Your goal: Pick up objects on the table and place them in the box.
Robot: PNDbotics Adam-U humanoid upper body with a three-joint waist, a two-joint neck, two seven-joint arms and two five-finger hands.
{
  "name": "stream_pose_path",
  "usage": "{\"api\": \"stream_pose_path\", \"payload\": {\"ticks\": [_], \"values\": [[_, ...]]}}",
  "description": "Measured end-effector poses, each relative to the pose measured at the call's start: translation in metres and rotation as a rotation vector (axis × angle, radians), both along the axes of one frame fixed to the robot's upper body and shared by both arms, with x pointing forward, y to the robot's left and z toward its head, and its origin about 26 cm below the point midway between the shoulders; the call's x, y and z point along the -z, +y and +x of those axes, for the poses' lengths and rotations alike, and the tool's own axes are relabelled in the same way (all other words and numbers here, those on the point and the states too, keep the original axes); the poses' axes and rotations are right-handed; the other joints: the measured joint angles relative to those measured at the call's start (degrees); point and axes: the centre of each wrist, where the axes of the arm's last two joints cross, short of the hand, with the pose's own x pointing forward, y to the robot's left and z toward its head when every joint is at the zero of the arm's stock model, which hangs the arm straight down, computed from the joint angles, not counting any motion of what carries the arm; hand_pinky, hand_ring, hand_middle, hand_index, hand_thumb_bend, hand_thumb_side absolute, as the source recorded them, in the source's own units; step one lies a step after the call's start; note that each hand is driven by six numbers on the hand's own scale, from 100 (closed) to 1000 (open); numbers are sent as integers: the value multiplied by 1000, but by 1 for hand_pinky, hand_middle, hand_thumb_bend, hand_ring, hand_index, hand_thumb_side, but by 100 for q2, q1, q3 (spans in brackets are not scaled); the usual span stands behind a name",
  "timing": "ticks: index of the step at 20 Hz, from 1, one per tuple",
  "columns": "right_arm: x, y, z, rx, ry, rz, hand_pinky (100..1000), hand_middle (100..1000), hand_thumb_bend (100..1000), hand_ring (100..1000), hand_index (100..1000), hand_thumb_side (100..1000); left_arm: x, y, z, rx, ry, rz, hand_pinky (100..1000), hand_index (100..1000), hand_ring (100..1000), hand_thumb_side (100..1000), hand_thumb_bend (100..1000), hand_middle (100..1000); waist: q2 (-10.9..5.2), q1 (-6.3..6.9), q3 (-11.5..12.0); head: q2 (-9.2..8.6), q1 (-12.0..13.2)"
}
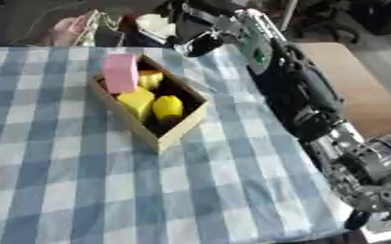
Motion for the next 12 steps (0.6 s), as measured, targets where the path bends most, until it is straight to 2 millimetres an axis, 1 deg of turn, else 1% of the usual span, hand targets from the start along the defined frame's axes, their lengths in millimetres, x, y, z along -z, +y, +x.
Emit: {"api": "stream_pose_path", "payload": {"ticks": [2,3,5,10,12], "values": [[-1,-11,-10,-22,-1,97,633,761,100,667,894,216,0,0,0,-2,-2,-3,743,752,521,556,100,592,0,0,-9,0,9],[1,-17,-16,-34,4,152,633,761,100,667,894,216,0,1,0,-2,-3,-5,743,752,521,556,100,592,0,0,-13,0,17],[8,-26,-29,-56,26,266,609,736,100,634,881,273,0,1,0,-4,-5,-8,742,751,520,558,100,590,0,0,-28,0,35],[34,-43,-69,-110,127,600,590,696,100,608,860,399,0,2,-1,-8,-12,-22,739,749,520,559,100,589,0,0,-56,-5,86],[45,-48,-85,-130,168,708,587,684,100,602,854,429,0,2,-1,-12,-18,-30,738,749,519,561,100,588,0,0,-60,-20,109]]}}
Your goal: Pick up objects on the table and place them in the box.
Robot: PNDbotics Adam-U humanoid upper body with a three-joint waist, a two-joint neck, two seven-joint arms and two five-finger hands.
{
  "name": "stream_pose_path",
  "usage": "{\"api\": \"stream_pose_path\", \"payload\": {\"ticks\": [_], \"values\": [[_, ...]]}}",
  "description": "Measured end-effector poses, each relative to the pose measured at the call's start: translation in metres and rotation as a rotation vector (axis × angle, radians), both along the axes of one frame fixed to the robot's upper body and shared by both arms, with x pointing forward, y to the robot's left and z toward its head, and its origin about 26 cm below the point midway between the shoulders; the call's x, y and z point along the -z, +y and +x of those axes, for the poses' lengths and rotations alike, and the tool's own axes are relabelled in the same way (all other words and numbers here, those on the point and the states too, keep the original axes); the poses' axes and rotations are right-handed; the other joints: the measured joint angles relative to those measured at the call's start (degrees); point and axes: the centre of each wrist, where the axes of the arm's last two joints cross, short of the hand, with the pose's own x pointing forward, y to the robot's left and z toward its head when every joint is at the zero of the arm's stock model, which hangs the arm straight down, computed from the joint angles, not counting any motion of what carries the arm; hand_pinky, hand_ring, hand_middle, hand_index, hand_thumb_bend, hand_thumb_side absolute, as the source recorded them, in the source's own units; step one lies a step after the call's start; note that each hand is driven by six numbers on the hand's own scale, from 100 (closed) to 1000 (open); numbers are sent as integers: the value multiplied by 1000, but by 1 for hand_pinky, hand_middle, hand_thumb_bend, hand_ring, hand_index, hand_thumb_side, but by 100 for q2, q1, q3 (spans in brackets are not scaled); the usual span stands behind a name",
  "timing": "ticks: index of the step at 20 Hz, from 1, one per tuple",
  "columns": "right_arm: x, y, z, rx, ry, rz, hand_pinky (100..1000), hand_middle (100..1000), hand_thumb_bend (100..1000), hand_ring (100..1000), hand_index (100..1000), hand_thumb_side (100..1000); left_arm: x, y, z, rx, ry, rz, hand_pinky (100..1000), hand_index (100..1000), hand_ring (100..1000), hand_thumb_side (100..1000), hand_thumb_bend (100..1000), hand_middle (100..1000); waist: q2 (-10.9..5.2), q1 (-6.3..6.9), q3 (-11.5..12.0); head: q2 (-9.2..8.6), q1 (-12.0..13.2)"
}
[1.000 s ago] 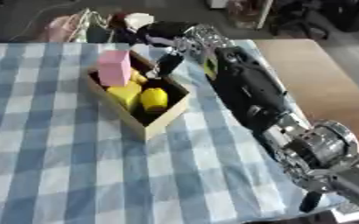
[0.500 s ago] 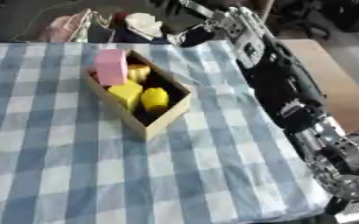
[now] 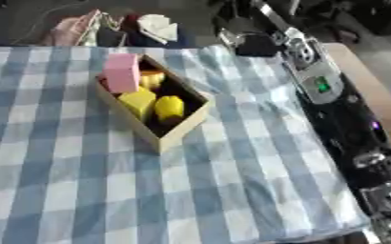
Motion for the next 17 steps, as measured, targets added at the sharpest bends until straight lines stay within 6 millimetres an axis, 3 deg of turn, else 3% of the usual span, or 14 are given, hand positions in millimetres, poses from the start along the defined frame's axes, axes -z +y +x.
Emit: {"api": "stream_pose_path", "payload": {"ticks": [4,11,17], "values": [[23,-2,-26,-44,74,122,584,678,100,599,852,508,0,1,0,-9,-11,-25,734,747,520,569,100,588,0,0,-15,-14,37],[73,5,-51,-85,246,200,589,679,100,597,855,467,3,0,-1,-18,-26,-84,736,746,532,589,100,600,0,0,-15,-31,65],[103,13,-62,-94,335,240,586,669,100,589,852,467,7,-3,-1,-10,-32,-125,742,746,553,597,100,622,17,0,-24,-30,117]]}}
